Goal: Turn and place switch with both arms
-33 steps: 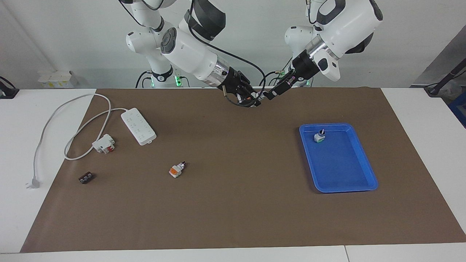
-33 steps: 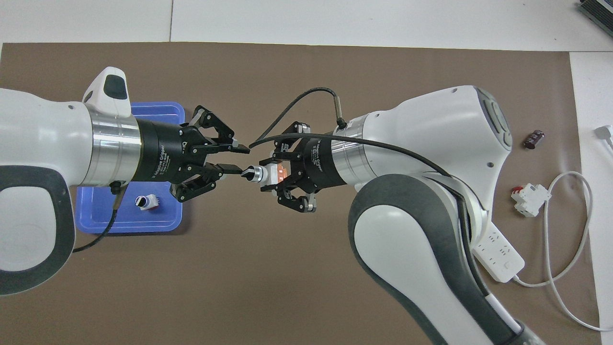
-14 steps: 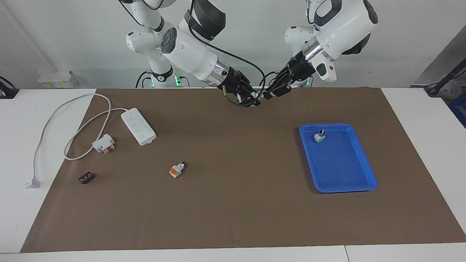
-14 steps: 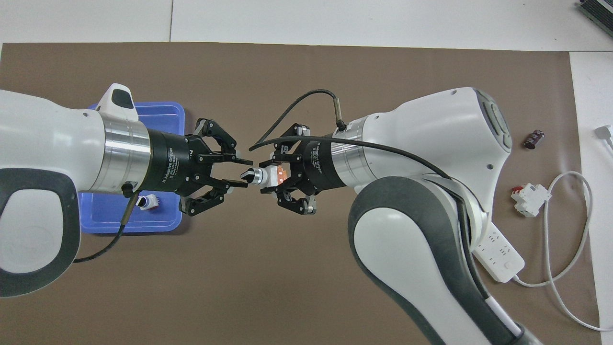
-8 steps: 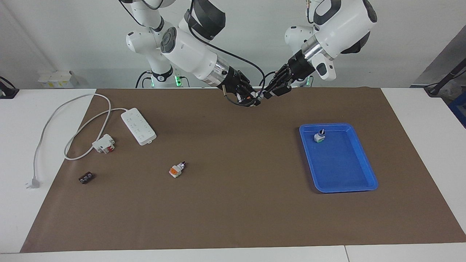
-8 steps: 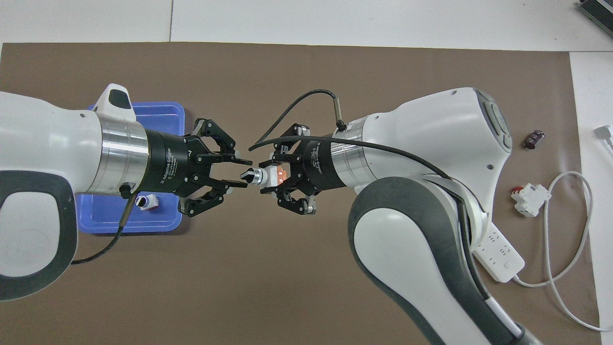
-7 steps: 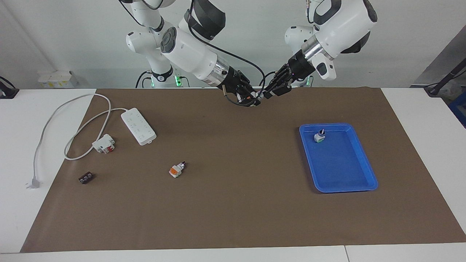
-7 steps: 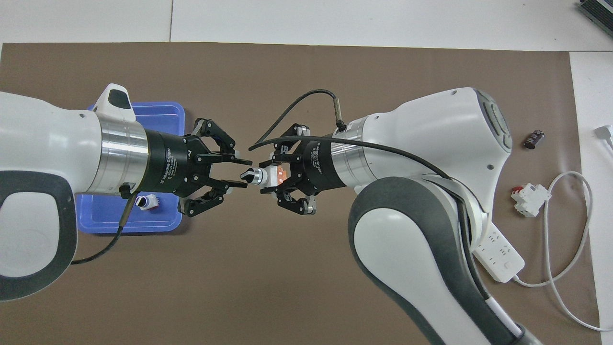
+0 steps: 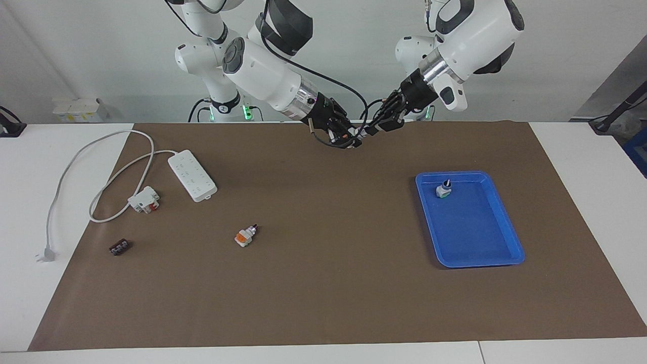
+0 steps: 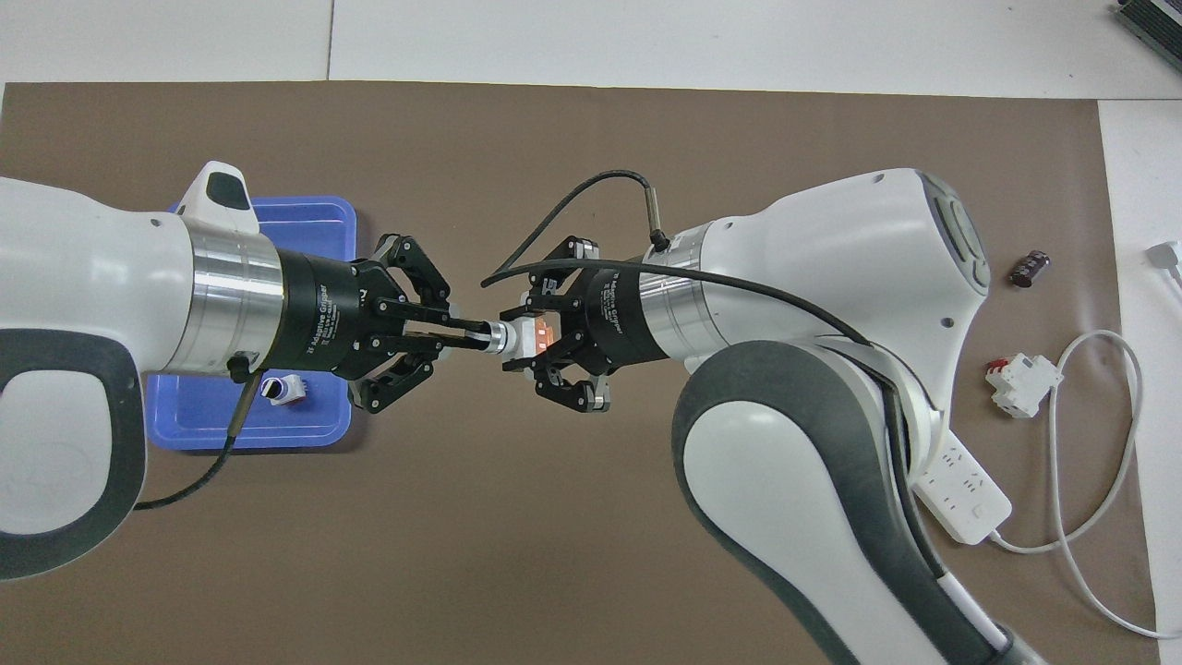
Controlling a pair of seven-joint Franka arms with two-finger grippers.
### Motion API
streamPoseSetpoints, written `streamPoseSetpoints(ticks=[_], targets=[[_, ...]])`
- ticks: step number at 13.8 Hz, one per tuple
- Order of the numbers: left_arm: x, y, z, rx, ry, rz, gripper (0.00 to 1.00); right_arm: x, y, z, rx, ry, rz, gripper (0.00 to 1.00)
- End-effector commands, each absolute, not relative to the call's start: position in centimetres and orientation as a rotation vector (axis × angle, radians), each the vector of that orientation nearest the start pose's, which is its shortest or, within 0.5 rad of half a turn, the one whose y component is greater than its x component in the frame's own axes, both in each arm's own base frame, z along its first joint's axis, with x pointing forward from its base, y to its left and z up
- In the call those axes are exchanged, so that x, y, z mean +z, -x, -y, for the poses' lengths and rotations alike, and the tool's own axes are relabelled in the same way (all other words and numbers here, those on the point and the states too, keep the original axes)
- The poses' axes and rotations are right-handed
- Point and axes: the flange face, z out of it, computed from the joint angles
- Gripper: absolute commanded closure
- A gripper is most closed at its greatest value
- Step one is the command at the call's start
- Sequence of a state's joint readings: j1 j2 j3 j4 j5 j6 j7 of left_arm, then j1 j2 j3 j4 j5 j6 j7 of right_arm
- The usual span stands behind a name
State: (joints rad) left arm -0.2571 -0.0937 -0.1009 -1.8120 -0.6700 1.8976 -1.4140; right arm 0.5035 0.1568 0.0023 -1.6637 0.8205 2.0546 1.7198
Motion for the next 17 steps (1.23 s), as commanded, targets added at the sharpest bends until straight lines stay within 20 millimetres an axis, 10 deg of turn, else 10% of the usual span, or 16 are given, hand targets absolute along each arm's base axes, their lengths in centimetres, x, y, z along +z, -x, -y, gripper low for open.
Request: streamPoseSetpoints(ticks=[1, 7, 17], targets=[[60.8, -49.6, 23.5, -0.49, -2.095, -1.46, 1.0, 55.4, -53.4, -34.2, 0.788, 1.784, -1.737, 1.0], [60.9, -49.6, 23.6, -0.379, -2.245, -1.152, 1.0, 55.4, -53.4, -34.2, 0.784, 1.785, -1.736, 1.0], [60.7, -48.6, 24.3, -0.099, -2.497, -0.127, 1.0, 55.3, -53.3, -34.3, 0.772, 1.8, -1.737, 1.0]])
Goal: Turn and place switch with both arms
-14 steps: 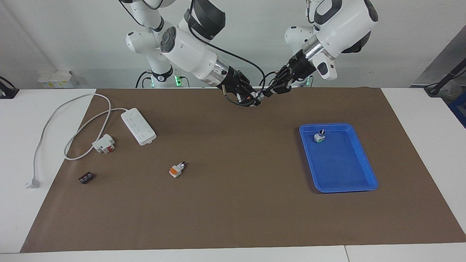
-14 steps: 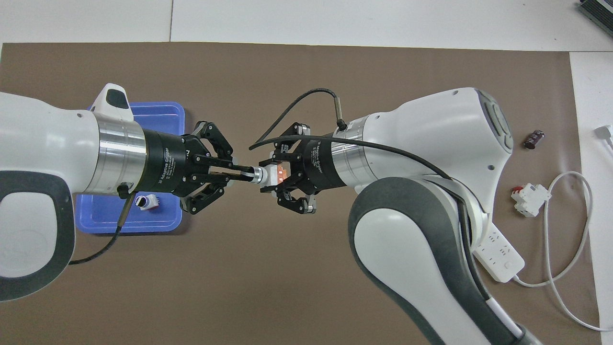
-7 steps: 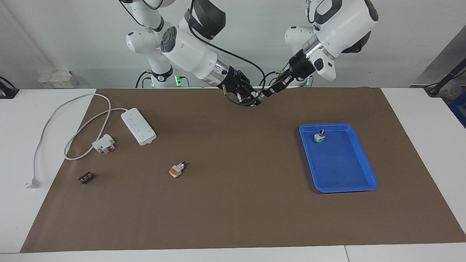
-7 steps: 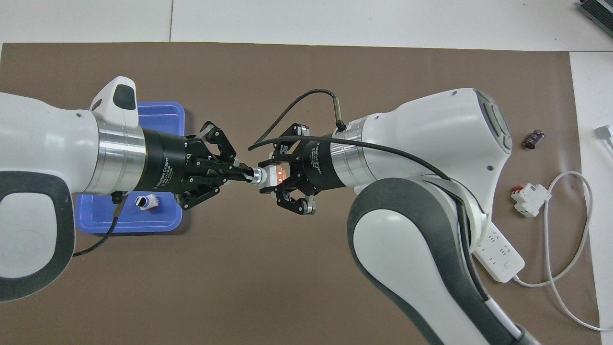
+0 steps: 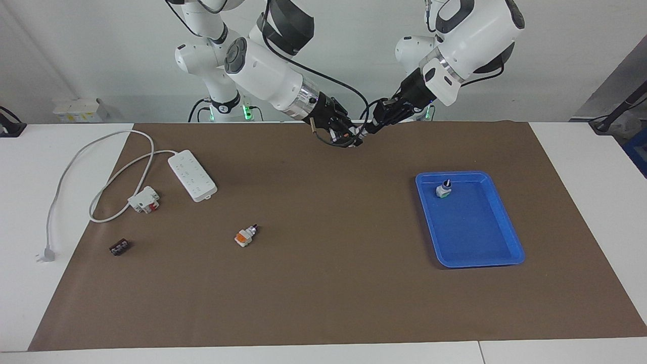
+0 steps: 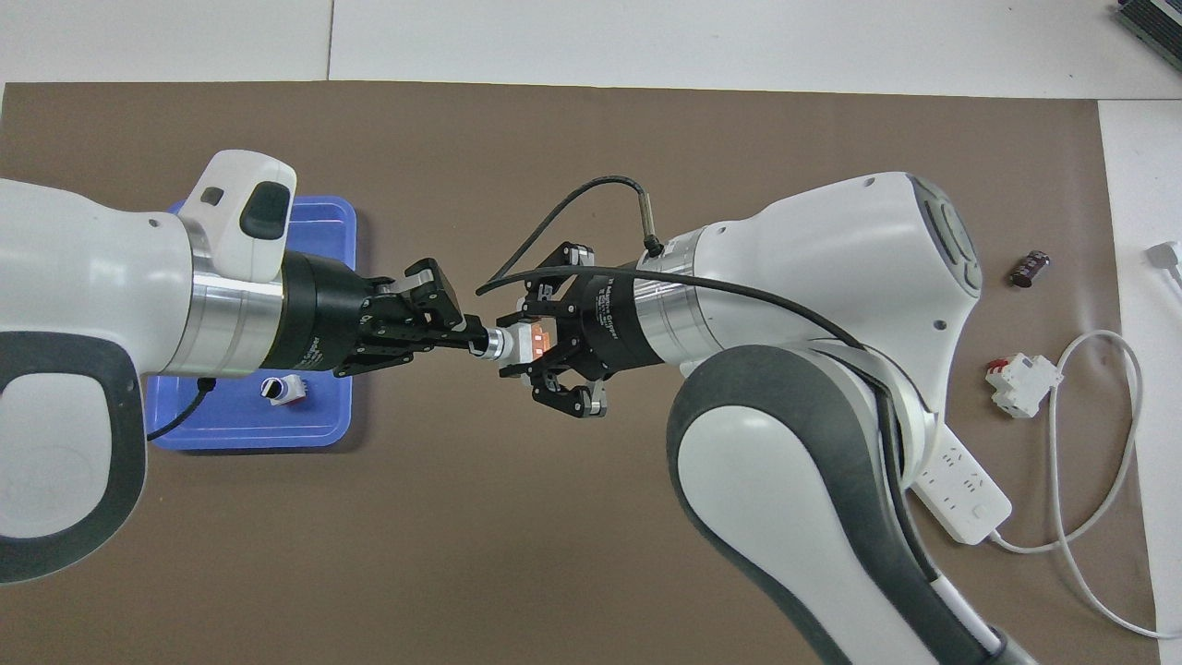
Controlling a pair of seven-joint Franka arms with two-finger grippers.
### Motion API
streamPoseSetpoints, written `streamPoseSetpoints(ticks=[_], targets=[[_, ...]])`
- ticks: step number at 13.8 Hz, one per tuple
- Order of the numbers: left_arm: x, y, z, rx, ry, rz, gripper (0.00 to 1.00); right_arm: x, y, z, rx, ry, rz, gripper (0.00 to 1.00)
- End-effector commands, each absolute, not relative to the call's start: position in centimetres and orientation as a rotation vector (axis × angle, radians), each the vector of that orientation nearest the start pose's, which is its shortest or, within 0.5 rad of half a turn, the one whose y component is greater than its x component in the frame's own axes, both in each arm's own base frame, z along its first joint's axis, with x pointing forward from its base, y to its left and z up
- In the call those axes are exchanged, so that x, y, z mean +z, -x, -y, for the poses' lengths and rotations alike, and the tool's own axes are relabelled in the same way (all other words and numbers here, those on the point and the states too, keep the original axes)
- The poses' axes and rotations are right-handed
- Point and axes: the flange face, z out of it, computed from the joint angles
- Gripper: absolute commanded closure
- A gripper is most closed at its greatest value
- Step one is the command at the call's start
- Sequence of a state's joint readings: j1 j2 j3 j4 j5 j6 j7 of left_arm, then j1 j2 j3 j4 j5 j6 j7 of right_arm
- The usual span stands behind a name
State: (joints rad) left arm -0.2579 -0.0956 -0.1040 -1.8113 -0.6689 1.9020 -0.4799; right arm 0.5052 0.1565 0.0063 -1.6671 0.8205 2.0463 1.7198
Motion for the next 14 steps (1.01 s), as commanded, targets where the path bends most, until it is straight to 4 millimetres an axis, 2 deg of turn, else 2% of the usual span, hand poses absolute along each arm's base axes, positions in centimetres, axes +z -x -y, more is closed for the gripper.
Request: streamPoseSetpoints(ticks=[1, 3, 6, 7, 11, 14], targets=[[60.9, -48.3, 24.2, -0.079, -2.502, -0.021, 1.0, 55.3, -53.3, -34.3, 0.772, 1.8, -1.737, 1.0], [61.1, -48.0, 24.3, 0.0, -2.551, 0.187, 1.0, 55.4, -53.3, -34.3, 0.769, 1.801, -1.736, 1.0], [60.9, -47.1, 26.0, 0.173, -2.67, 0.735, 1.0, 55.3, -53.3, -34.3, 0.77, 1.801, -1.738, 1.0], [60.9, -46.8, 26.5, 0.191, -2.653, 0.841, 1.0, 55.3, -53.3, -34.3, 0.771, 1.802, -1.738, 1.0], [61.4, -46.5, 27.3, 0.234, -2.608, 0.977, 1.0, 55.4, -53.3, -34.3, 0.773, 1.804, -1.736, 1.0], [61.3, -46.5, 27.3, 0.244, -2.599, 1.004, 1.0, 55.4, -53.3, -34.3, 0.773, 1.804, -1.736, 1.0]])
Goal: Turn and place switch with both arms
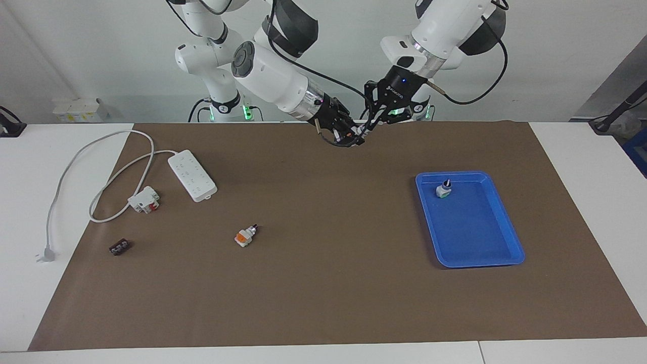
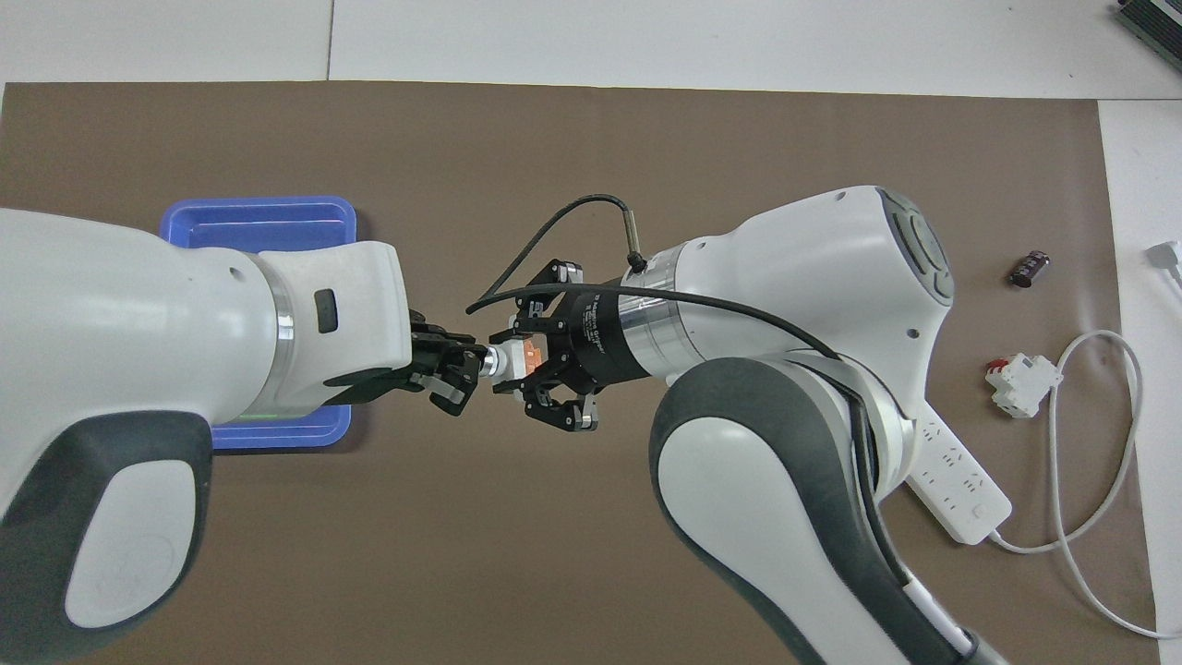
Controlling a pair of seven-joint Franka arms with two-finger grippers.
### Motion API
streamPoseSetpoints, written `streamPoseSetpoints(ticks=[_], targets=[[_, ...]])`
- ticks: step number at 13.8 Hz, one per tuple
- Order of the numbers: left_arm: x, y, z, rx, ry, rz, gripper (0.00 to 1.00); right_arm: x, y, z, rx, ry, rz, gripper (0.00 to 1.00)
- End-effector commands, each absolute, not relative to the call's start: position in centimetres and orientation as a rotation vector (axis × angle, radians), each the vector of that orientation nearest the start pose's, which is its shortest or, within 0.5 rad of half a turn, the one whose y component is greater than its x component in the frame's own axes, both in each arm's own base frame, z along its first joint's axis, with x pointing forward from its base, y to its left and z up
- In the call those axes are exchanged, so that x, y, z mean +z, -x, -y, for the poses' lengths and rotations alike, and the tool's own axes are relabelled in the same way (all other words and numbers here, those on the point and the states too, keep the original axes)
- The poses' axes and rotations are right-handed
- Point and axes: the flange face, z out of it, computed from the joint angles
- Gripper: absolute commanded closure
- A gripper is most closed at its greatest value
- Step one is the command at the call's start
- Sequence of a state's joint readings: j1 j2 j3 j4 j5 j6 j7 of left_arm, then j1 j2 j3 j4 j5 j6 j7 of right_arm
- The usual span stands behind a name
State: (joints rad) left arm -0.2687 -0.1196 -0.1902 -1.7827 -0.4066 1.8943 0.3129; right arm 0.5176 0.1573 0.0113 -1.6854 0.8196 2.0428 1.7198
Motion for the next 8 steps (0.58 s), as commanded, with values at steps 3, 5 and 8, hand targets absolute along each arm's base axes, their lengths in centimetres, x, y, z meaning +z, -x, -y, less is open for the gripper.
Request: streamPoseSetpoints(ticks=[3, 5, 8], targets=[[61.34, -46.63, 27.13, -0.311, 3.229, -1.275, 1.0, 55.39, -53.25, -34.27, 0.773, 1.804, -1.736, 1.0], [61.36, -46.77, 26.92, -0.317, 3.23, -1.274, 1.0, 55.39, -53.25, -34.27, 0.773, 1.804, -1.736, 1.0], [61.29, -46.85, 26.77, -0.315, 3.232, -1.269, 1.0, 55.47, -53.2, -34.26, 0.774, 1.805, -1.735, 1.0]])
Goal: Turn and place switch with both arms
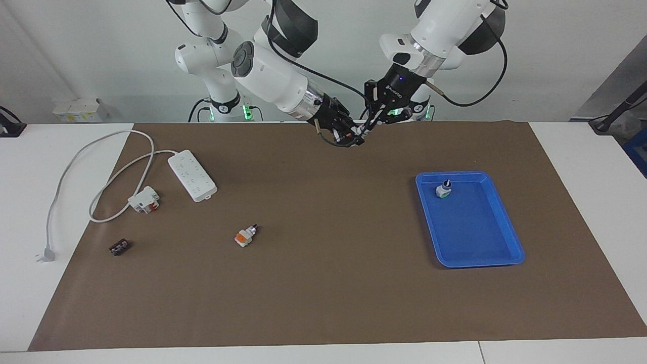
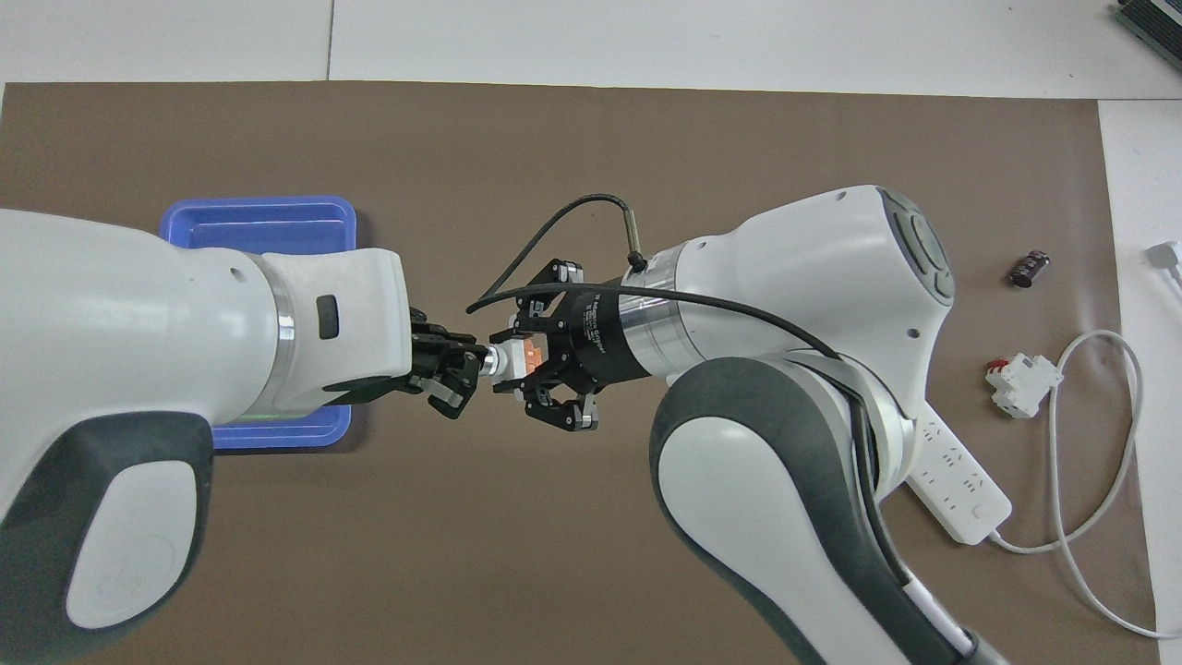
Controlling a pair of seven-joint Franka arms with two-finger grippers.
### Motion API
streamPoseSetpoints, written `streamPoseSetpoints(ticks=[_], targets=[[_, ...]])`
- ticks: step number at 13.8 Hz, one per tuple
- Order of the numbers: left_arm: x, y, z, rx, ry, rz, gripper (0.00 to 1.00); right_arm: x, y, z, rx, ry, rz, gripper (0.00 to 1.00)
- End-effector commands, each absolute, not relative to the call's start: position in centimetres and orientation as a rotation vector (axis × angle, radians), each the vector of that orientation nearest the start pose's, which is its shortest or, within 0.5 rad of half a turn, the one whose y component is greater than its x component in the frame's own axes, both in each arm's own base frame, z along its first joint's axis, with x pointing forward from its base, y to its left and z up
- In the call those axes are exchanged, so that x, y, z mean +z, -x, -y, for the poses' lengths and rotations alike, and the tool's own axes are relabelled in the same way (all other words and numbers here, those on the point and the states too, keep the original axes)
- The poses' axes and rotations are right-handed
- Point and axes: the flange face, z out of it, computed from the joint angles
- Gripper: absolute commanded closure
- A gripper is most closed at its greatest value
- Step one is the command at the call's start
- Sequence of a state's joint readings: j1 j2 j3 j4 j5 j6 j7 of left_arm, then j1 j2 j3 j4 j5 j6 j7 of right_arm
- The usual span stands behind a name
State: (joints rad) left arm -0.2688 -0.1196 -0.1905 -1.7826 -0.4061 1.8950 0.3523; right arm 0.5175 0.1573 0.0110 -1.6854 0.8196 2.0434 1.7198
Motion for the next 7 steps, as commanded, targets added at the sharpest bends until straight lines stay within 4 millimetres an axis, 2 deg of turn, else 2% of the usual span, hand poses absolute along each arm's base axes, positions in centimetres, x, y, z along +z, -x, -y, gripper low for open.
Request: streamPoseSetpoints(ticks=[1, 3, 4, 5, 6, 7], targets=[[61.36, -46.86, 26.76, -0.318, 3.23, -1.269, 1.0, 55.47, -53.26, -34.18, 0.773, 1.804, -1.736, 1.0], [61.29, -46.97, 26.66, -0.327, 3.228, -1.268, 1.0, 55.46, -53.29, -34.1, 0.774, 1.803, -1.737, 1.0], [61.23, -47.04, 26.66, -0.338, 3.225, -1.269, 1.0, 55.54, -53.3, -34.01, 0.771, 1.805, -1.736, 0.94], [61.2, -47.19, 26.48, -0.347, 3.222, -1.262, 1.0, 55.56, -53.25, -33.95, 0.757, 1.822, -1.731, 0.72], [61.21, -47.21, 26.46, -0.35, 3.219, -1.261, 1.0, 55.89, -53.04, -33.87, 0.71, 1.86, -1.722, 0.57], [61.19, -47.31, 26.38, -0.358, 3.218, -1.256, 1.0, 56.2, -52.8, -33.84, 0.657, 1.904, -1.708, 0.07]])
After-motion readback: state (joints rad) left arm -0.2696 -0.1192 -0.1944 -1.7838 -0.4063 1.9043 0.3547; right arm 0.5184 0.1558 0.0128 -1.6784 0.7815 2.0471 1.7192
